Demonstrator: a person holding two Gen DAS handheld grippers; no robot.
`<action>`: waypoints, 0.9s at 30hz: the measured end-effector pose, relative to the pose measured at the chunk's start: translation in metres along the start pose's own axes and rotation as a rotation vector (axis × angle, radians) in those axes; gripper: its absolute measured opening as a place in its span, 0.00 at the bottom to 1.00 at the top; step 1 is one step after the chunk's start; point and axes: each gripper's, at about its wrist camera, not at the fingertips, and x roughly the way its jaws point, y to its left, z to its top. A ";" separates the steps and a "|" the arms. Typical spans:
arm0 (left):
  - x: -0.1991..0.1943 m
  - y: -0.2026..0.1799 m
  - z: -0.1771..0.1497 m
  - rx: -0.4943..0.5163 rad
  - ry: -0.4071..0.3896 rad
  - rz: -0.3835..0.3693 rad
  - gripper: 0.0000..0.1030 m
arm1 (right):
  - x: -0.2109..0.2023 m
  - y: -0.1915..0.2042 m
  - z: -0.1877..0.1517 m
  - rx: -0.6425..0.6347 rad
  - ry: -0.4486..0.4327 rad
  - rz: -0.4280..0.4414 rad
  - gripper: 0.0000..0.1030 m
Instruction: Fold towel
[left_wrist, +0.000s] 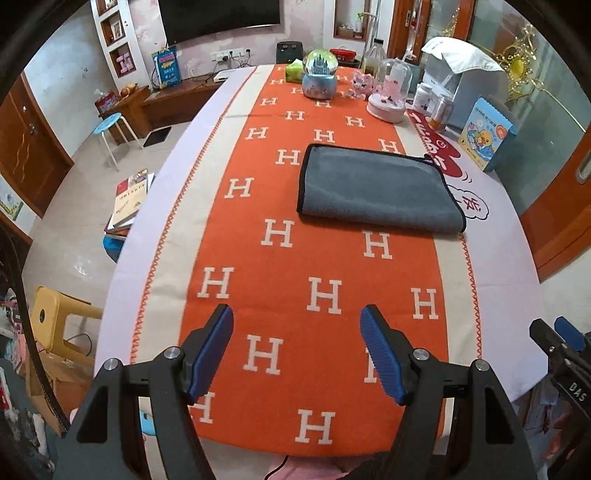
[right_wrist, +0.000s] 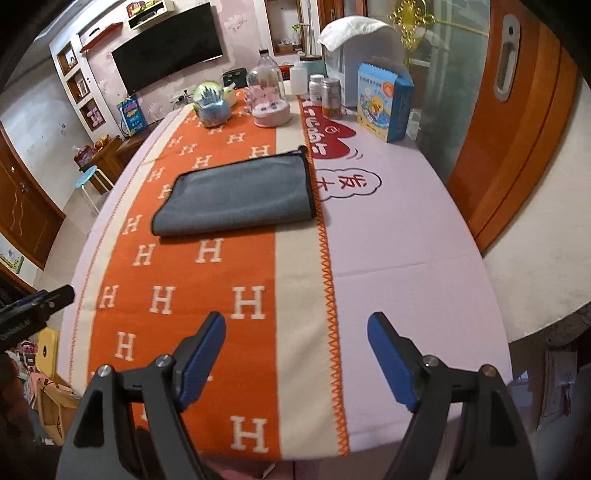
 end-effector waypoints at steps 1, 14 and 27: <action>-0.005 0.002 0.000 0.002 -0.002 -0.012 0.71 | -0.004 0.002 0.000 0.001 0.000 0.005 0.83; -0.065 -0.002 -0.011 0.004 -0.108 -0.022 0.77 | -0.066 0.033 -0.005 -0.004 -0.087 0.004 0.92; -0.086 -0.010 -0.024 0.028 -0.219 0.032 0.88 | -0.060 0.051 -0.019 -0.025 -0.088 0.018 1.00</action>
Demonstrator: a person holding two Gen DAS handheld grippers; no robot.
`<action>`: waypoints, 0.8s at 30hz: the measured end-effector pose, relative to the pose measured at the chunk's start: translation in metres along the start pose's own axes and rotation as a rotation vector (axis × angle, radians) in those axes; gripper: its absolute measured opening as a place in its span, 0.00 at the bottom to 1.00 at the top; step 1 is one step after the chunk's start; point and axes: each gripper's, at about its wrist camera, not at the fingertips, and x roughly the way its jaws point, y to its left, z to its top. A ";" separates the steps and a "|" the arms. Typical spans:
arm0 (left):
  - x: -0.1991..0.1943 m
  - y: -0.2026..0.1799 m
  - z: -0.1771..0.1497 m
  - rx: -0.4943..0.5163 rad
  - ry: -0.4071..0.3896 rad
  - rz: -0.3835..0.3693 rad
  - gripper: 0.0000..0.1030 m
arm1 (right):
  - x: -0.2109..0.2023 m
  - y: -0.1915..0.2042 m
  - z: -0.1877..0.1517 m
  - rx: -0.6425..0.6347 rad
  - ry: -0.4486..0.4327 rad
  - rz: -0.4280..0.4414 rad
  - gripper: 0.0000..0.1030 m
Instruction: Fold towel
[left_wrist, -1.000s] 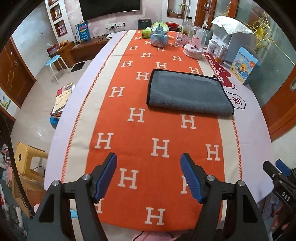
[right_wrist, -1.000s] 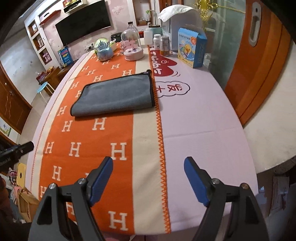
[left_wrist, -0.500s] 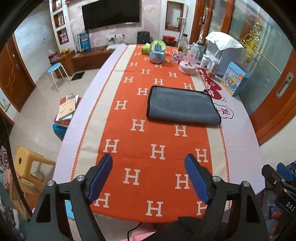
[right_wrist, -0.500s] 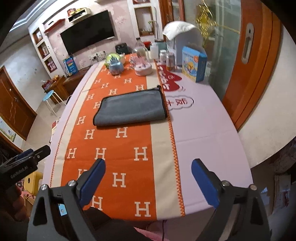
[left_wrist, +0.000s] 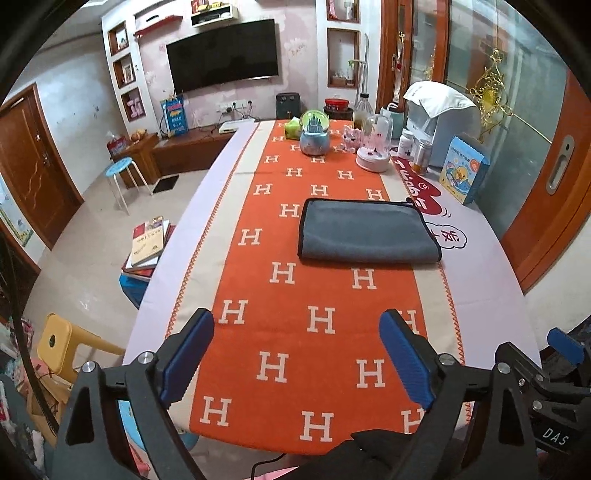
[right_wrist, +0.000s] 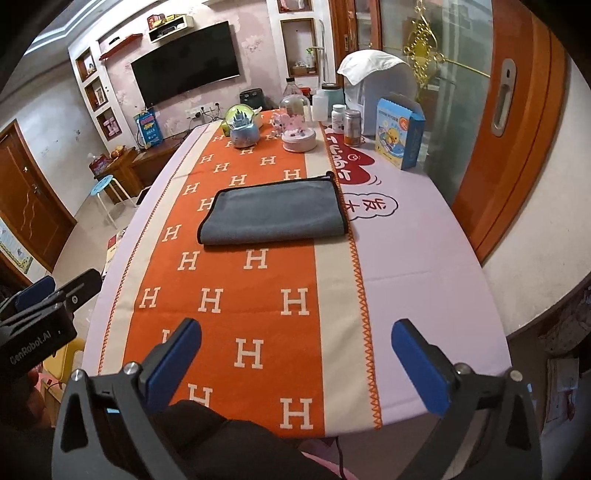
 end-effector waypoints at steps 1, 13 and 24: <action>-0.002 0.000 0.000 0.000 -0.008 0.005 0.88 | -0.001 0.001 0.001 -0.002 -0.006 0.000 1.00; -0.006 -0.006 0.007 0.027 -0.068 0.015 0.90 | -0.001 0.007 0.007 -0.023 -0.031 -0.006 1.00; -0.005 -0.010 0.008 0.041 -0.059 -0.012 0.99 | 0.002 0.007 0.007 -0.026 -0.015 -0.009 1.00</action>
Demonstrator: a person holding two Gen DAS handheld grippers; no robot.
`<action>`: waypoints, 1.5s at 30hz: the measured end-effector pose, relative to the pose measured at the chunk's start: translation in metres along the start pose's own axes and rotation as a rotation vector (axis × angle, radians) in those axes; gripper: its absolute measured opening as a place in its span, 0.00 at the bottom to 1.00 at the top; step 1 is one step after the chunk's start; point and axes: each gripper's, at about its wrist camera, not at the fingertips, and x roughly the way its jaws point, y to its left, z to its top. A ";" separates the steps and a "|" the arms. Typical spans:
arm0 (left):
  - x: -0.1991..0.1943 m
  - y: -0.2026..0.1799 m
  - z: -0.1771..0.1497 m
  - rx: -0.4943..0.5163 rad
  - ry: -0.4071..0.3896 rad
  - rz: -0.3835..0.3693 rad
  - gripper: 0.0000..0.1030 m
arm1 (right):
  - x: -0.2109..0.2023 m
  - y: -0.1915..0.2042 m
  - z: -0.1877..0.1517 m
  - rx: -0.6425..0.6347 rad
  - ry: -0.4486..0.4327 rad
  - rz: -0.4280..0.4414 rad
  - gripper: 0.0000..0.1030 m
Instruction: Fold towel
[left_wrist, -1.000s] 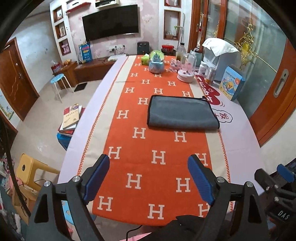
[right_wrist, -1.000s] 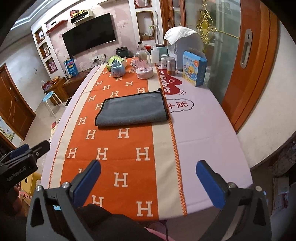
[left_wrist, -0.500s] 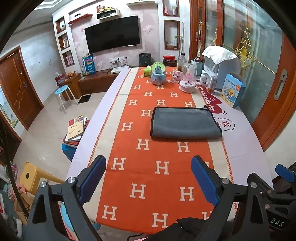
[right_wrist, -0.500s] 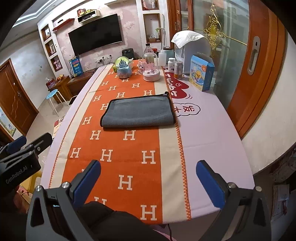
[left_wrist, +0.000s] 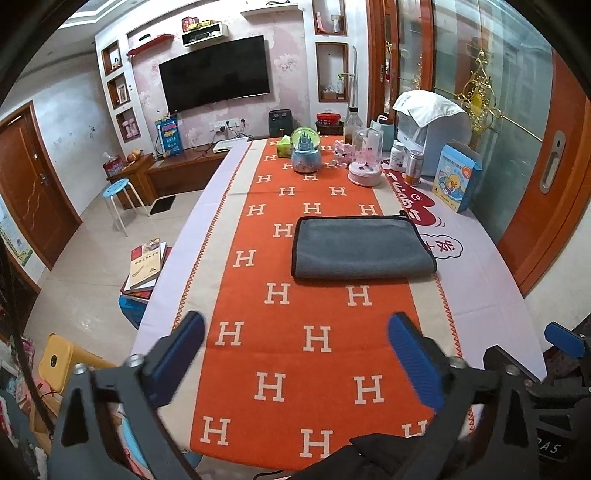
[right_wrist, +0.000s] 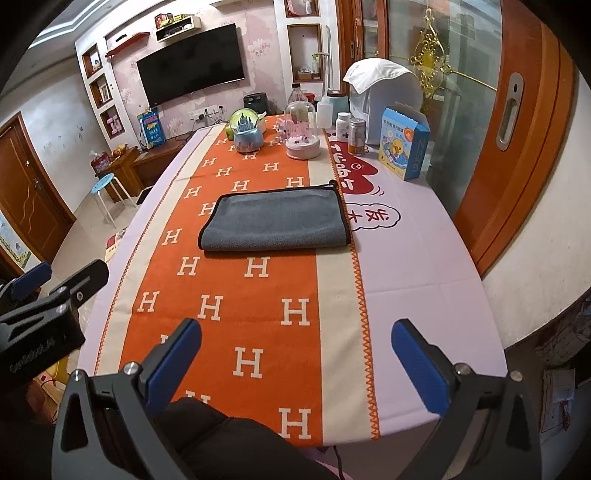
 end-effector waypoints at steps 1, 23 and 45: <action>0.000 -0.001 0.000 0.000 -0.001 -0.004 0.99 | 0.000 0.000 0.000 -0.001 0.003 0.000 1.00; 0.000 -0.003 -0.011 -0.009 0.032 -0.017 0.99 | 0.000 0.002 -0.012 -0.018 0.022 0.012 1.00; 0.001 0.000 -0.018 -0.019 0.046 -0.013 0.99 | 0.001 0.005 -0.011 -0.030 0.032 0.023 1.00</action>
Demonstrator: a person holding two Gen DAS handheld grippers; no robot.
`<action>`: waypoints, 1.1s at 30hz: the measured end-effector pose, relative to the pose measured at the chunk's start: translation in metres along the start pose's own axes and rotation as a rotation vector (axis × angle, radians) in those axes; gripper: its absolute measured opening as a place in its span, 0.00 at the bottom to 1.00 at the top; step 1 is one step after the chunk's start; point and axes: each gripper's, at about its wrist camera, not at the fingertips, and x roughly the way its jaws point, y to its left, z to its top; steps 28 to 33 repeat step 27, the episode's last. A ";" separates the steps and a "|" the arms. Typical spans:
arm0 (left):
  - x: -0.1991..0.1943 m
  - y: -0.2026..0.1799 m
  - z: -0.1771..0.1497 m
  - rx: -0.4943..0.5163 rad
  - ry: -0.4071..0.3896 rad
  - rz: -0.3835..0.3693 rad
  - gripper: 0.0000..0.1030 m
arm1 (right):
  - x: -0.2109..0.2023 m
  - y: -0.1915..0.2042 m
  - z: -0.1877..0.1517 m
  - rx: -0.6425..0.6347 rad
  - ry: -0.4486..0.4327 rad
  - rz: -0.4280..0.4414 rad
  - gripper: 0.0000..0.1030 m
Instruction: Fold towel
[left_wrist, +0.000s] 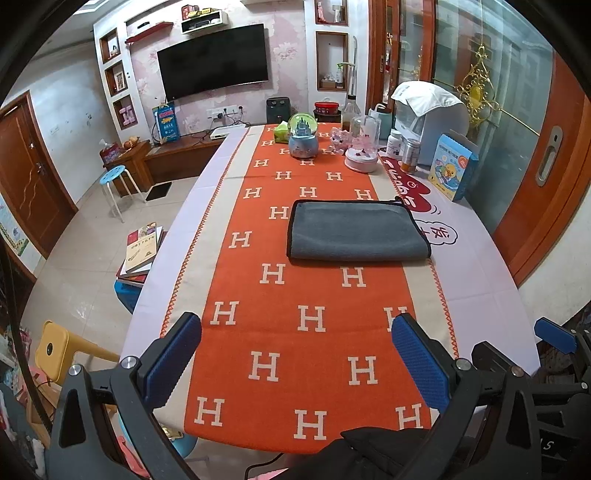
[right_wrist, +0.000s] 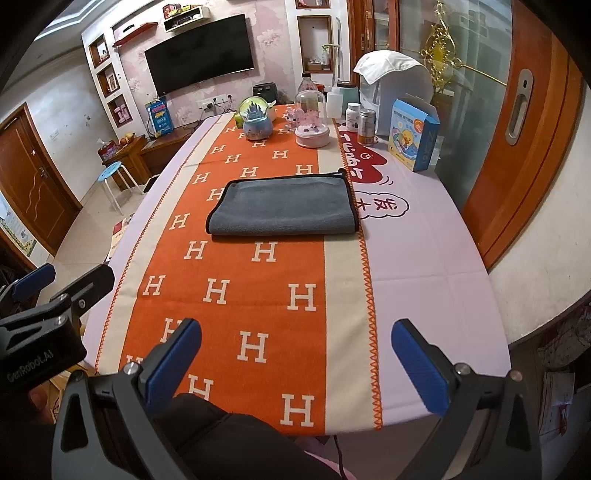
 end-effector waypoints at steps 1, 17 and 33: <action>0.000 0.000 0.000 0.000 0.000 -0.001 0.99 | 0.000 0.000 0.000 0.000 0.001 0.000 1.00; 0.000 -0.002 -0.004 0.001 0.002 0.000 0.99 | 0.003 -0.001 -0.003 0.004 0.009 -0.002 1.00; 0.001 -0.003 -0.006 0.003 0.003 -0.001 0.99 | 0.003 -0.002 -0.003 0.006 0.010 -0.003 1.00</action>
